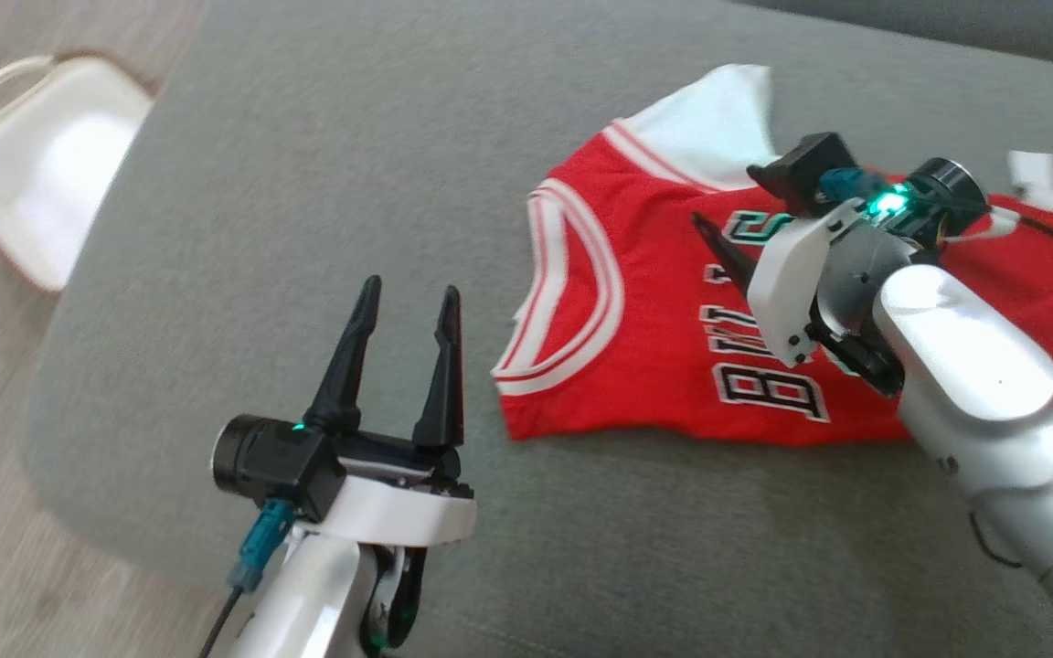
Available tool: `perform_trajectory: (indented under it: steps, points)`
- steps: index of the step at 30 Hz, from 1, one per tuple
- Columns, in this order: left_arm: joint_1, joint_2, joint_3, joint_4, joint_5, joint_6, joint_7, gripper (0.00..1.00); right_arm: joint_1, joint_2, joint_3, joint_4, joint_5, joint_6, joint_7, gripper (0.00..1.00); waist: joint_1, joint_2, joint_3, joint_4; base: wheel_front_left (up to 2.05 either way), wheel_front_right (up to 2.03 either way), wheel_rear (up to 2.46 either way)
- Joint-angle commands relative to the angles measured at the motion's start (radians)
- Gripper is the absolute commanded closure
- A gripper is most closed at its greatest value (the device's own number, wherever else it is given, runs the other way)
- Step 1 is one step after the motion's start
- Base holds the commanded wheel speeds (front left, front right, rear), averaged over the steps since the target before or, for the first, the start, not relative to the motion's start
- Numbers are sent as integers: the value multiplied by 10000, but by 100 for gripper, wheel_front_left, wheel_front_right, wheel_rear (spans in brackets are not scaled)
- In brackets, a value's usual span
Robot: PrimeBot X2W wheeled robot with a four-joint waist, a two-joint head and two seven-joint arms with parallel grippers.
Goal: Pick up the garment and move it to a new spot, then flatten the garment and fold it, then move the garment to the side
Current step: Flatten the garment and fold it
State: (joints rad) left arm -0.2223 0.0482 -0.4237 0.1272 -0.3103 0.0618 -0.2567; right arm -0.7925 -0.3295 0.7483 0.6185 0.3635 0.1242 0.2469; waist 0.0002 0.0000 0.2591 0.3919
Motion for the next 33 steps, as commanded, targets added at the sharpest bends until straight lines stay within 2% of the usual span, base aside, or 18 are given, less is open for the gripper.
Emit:
perform_trajectory:
  steps: [1, 8, 9, 10, 17, 22, 27, 31, 32, 33]
  points:
    - [-331, 20, 191, -301, -94, 49, -51, 0, -388, -110, 502, -64, 241, 65, 33, 0, -2, 0, 443, 536, 0, 0, 0]
    - [-447, 20, -80, -338, -302, 157, -51, 0, -1527, -582, 2766, 1115, 985, 65, -91, 0, -2, 0, 770, 887, 0, 0, 0]
    - [-466, 20, -98, -342, -325, 172, -51, 0, -1617, -604, 3034, 1242, 1160, 65, -58, 16, -2, 0, 797, 909, 0, 0, 0]
    - [-480, 20, -116, -343, -344, 186, -51, 0, -1721, -633, 3290, 1317, 1309, 65, -97, 100, -2, 0, 819, 924, 0, 0, 0]
    - [-526, 20, -166, -362, -409, 279, -51, 0, -2578, -778, 3706, 1889, 1824, 65, -1075, 100, -2, 0, 907, 894, 0, 0, 0]
    - [-563, 20, -185, -341, -445, 291, -51, 0, -3555, -920, 3392, 2685, 1700, 65, -1994, 100, -2, 0, 905, 861, 0, 0, 0]
    - [-633, 20, -305, -402, -544, 300, -51, 0, -4758, -1083, 2776, 3906, 1121, 65, -2871, 100, -2, 0, 1005, 964, 0, 0, 0]
    - [-645, 20, -338, -399, -604, 279, -51, 0, -5508, -992, 2327, 5385, 140, 65, -3643, 100, -2, 0, 1112, 1093, 0, 0, 0]
    - [-649, 20, -343, -391, -612, 277, -51, 0, -5522, -891, 2238, 5633, 41, 65, -3755, 47, -2, 0, 1118, 1110, 0, 0, 0]
    - [-656, 20, -346, -383, -620, 279, -51, 0, -5504, -780, 2138, 5854, -18, 65, -3860, 0, -2, 0, 1120, 1119, 0, 0, 0]
